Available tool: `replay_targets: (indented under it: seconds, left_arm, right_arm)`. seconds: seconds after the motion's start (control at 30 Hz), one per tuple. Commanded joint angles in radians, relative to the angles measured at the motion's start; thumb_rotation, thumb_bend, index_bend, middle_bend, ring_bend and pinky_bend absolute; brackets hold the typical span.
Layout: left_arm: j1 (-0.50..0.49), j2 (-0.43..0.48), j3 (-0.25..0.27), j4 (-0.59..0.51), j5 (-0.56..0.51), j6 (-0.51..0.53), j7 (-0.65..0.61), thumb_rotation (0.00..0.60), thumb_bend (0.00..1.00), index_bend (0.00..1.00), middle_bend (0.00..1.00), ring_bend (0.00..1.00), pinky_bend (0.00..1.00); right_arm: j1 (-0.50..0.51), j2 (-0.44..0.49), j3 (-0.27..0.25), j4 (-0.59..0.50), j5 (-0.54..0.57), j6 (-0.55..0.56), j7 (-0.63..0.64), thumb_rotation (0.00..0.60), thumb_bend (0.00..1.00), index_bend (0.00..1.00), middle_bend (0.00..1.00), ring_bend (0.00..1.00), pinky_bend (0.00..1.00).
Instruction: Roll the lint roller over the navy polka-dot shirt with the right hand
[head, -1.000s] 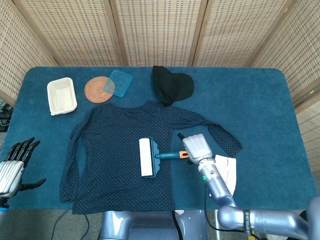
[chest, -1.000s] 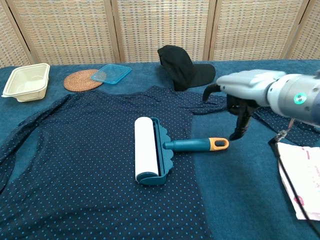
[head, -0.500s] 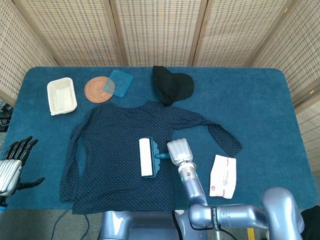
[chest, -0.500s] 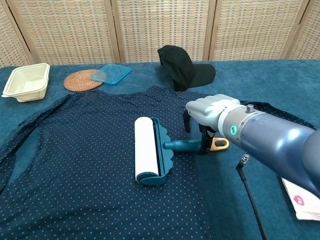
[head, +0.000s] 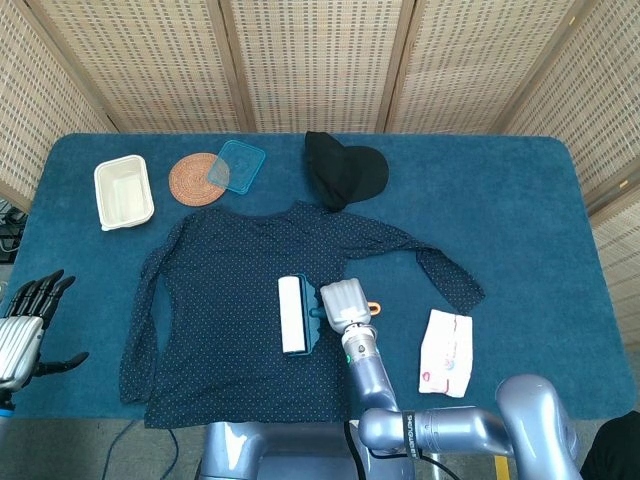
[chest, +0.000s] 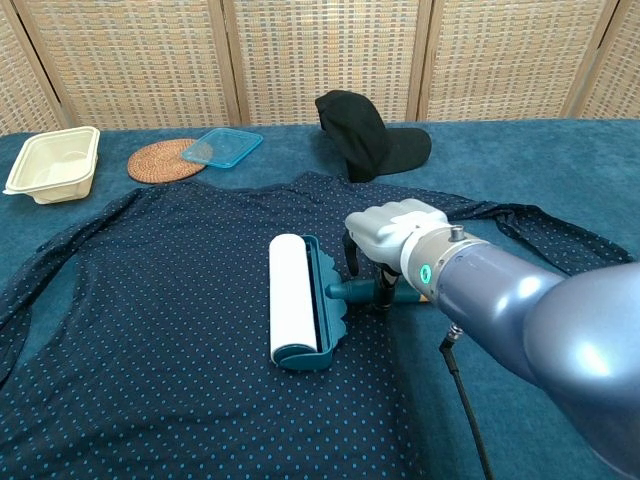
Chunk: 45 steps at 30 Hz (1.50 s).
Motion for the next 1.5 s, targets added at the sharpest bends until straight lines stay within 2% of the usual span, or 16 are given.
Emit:
replay_targets:
  seconds: [0.03,0.2,0.37,0.47,0.7,0.87,0.97,1.17,1.33,1.5]
  left_arm:
    - [0.000,-0.001,0.000,0.001,0.000,0.000,0.001,0.600,0.00,0.00,0.00,0.00,0.00]
    - [-0.002,-0.001,-0.001,0.001,-0.004,-0.002,0.000,0.600,0.00,0.00,0.00,0.00,0.00]
    - [-0.003,0.001,0.000,0.000,-0.005,-0.003,-0.005,0.600,0.00,0.00,0.00,0.00,0.00]
    - [-0.004,0.002,0.001,0.001,-0.002,-0.005,-0.010,0.600,0.00,0.00,0.00,0.00,0.00]
    - [-0.007,0.009,0.001,0.001,-0.001,-0.011,-0.031,0.600,0.00,0.00,0.00,0.00,0.00]
    - [-0.016,0.016,-0.003,0.010,-0.013,-0.027,-0.059,0.600,0.00,0.00,0.00,0.00,0.00]
    - [-0.021,0.018,-0.006,0.016,-0.021,-0.038,-0.073,0.600,0.00,0.00,0.00,0.00,0.00]
    - [-0.032,0.022,-0.011,0.028,-0.039,-0.063,-0.100,0.600,0.00,0.00,0.00,0.00,0.00]
    - [-0.043,0.021,-0.011,0.034,-0.053,-0.091,-0.107,0.600,0.00,0.00,0.00,0.00,0.00]
    - [-0.051,0.017,-0.014,0.040,-0.066,-0.106,-0.106,0.600,0.00,0.00,0.00,0.00,0.00]
  right_arm:
    - [0.005,-0.011,-0.003,0.011,-0.004,-0.003,0.002,0.600,0.42,0.42,1.00,1.00,1.00]
    - [0.007,-0.026,-0.009,0.032,-0.014,-0.007,0.010,0.600,0.52,0.50,1.00,1.00,1.00]
    - [0.003,-0.022,-0.014,0.032,-0.035,-0.003,0.020,0.600,0.74,0.62,1.00,1.00,1.00]
    - [-0.001,-0.003,-0.014,0.007,-0.065,0.004,0.032,0.600,0.81,0.65,1.00,1.00,1.00]
    - [0.035,0.045,0.006,-0.061,-0.101,0.038,-0.040,0.600,0.86,0.71,1.00,1.00,1.00]
    - [0.115,0.047,0.029,-0.069,-0.081,0.053,-0.179,0.600,0.88,0.72,1.00,1.00,1.00]
    - [0.160,0.035,0.046,-0.064,-0.037,0.064,-0.264,0.600,0.88,0.73,1.00,1.00,1.00]
    - [0.278,-0.016,0.125,-0.034,0.159,0.116,-0.476,0.600,0.88,0.75,1.00,1.00,1.00]
    - [0.341,-0.071,0.162,0.020,0.213,0.124,-0.513,0.600,0.88,0.75,1.00,1.00,1.00]
    - [0.377,-0.119,0.147,0.084,0.212,0.110,-0.520,0.600,0.89,0.76,1.00,1.00,1.00]
